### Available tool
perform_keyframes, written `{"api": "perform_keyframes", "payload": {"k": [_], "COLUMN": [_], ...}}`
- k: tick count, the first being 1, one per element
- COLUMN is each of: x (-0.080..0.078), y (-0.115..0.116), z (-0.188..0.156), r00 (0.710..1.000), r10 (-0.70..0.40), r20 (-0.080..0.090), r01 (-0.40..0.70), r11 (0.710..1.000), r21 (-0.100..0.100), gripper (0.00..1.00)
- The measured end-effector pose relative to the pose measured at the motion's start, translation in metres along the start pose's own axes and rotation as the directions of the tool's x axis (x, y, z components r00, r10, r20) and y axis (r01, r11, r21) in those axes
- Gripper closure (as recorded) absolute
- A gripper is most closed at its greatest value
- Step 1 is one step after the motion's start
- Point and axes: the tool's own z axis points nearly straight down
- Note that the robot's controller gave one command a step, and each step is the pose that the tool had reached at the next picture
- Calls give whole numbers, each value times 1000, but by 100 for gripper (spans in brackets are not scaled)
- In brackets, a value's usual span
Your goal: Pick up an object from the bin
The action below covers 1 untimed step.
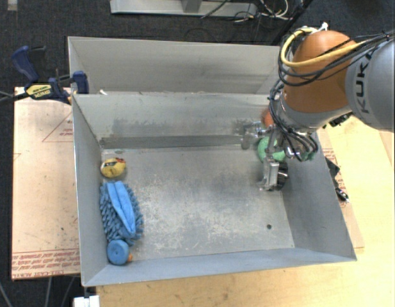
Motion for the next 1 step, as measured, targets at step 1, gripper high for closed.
{"api": "perform_keyframes", "payload": {"k": [1], "x": [-5], "y": [-31], "z": [-39], "r00": [1000], "r10": [-22], "r20": [14], "r01": [22], "r11": [1000], "r21": [-2], "gripper": [0]}}
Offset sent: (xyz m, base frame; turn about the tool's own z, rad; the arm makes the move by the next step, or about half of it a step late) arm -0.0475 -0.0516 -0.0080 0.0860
